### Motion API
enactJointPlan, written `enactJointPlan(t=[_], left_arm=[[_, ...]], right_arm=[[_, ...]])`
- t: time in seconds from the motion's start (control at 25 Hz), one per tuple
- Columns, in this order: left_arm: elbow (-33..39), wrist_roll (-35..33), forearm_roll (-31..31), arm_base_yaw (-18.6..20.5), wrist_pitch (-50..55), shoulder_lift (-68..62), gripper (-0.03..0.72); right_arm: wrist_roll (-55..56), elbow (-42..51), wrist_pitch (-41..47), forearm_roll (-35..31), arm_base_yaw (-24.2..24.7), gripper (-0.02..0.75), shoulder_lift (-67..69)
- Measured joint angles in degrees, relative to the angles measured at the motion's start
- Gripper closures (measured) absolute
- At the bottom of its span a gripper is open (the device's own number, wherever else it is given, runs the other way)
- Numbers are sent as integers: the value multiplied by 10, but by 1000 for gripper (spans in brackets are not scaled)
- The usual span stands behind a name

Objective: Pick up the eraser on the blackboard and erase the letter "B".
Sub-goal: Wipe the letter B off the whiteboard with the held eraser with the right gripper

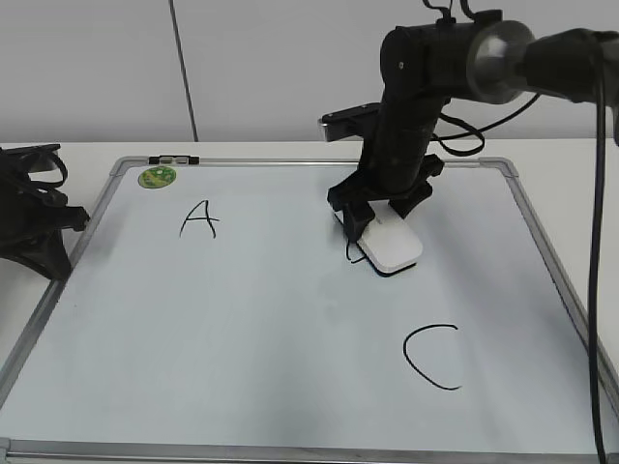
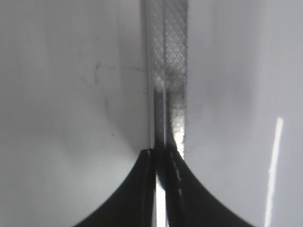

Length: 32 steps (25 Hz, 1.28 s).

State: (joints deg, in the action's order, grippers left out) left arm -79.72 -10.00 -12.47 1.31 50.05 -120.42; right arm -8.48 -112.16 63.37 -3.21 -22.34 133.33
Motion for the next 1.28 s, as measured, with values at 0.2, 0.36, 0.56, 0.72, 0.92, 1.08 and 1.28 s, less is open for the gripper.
enactJointPlan(t=[0.2,0.36,0.56,0.72,0.92,1.08,1.28], left_arm=[[0,0,0,0,0,0,678],[0,0,0,0,0,0,677],[0,0,0,0,0,0,677],[0,0,0,0,0,0,677],[0,0,0,0,0,0,677],[0,0,-1,0,0,0,677],[0,0,-1,0,0,0,677]], right_arm=[[-3,-2,-2,0,0,186,14],[-5,-5,-1,-4,0,186,16],[-18,-6,1,-30,2,186,17],[-25,-6,-1,-33,-17,186,18],[-31,-6,-7,-33,-54,186,18],[-40,-6,-10,-33,-72,186,19],[-41,-6,-11,-32,-73,186,19]])
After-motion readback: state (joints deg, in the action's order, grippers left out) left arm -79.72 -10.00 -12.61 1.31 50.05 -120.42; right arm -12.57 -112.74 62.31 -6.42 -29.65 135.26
